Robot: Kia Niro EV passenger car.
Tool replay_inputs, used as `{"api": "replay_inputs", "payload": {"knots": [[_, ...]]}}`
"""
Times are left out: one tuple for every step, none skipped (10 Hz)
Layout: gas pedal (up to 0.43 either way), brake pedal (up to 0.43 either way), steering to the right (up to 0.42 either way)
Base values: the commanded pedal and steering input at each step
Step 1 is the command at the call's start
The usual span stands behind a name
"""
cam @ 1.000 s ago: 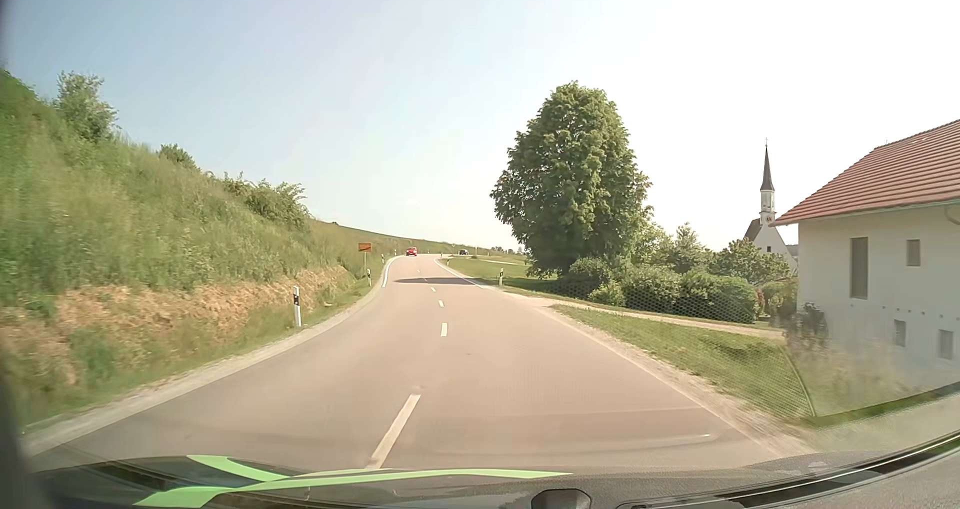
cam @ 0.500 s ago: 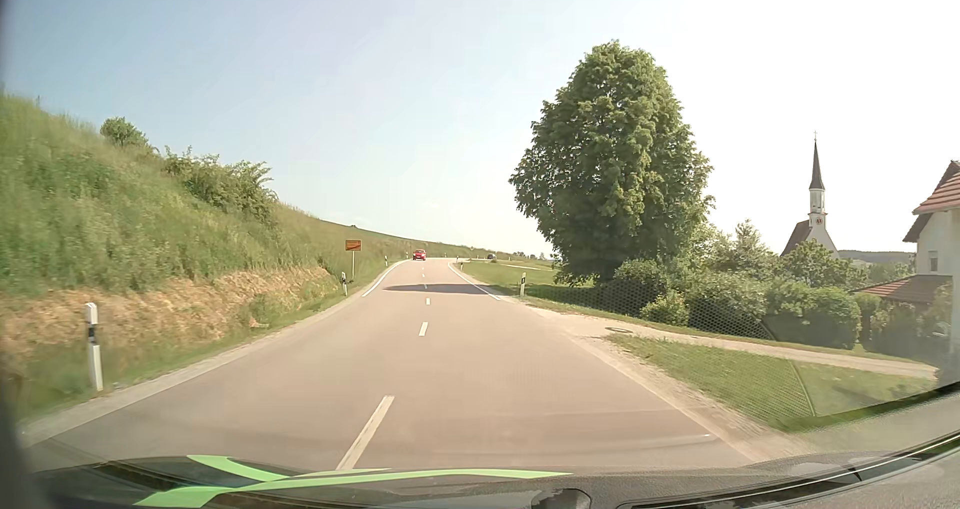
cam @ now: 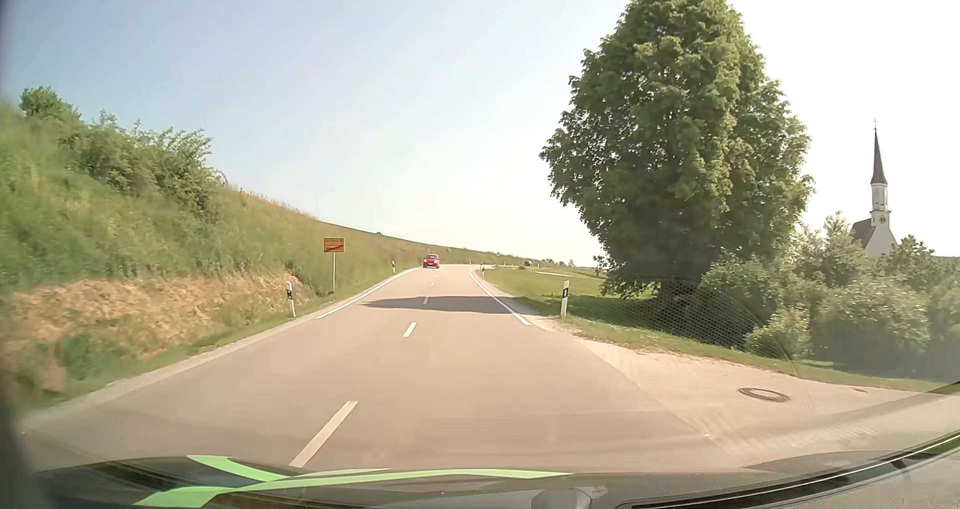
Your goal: Follow the waypoints while adhering to traffic rules and regulations
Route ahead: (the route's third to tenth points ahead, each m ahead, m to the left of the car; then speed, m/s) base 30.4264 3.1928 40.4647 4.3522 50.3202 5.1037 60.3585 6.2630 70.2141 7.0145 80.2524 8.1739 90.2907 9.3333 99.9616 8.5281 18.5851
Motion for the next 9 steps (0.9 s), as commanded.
{"api": "replay_inputs", "payload": {"knots": [[0.138,0.000,-0.031],[0.138,0.000,-0.031],[0.138,0.000,-0.031],[0.138,0.000,-0.031],[0.138,0.000,-0.031],[0.138,0.000,-0.031],[0.138,0.000,-0.031],[0.138,0.000,-0.028],[0.138,0.000,-0.025]]}}
